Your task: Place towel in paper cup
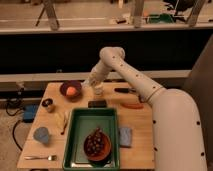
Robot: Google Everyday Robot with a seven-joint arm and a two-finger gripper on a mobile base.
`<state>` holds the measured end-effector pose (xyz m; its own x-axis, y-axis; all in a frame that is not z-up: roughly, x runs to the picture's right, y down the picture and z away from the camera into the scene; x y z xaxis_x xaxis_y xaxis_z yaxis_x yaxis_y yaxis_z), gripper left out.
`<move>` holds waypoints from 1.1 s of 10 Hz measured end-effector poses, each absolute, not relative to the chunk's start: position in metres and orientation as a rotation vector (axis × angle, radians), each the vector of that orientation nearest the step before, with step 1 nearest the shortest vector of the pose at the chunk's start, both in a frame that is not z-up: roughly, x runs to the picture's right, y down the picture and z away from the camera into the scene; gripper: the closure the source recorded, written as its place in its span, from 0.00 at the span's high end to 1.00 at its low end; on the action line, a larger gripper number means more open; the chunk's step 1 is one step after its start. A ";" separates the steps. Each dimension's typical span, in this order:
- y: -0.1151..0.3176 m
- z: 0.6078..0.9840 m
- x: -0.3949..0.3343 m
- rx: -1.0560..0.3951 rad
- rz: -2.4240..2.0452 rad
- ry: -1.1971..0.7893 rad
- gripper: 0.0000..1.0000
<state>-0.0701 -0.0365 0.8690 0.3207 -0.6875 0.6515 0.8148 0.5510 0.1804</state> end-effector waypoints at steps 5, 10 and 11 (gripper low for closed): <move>-0.039 0.879 -0.057 -0.202 -0.921 -0.744 0.00; -0.040 0.882 -0.051 -0.205 -0.894 -0.736 0.00; -0.040 0.883 -0.051 -0.205 -0.892 -0.735 0.00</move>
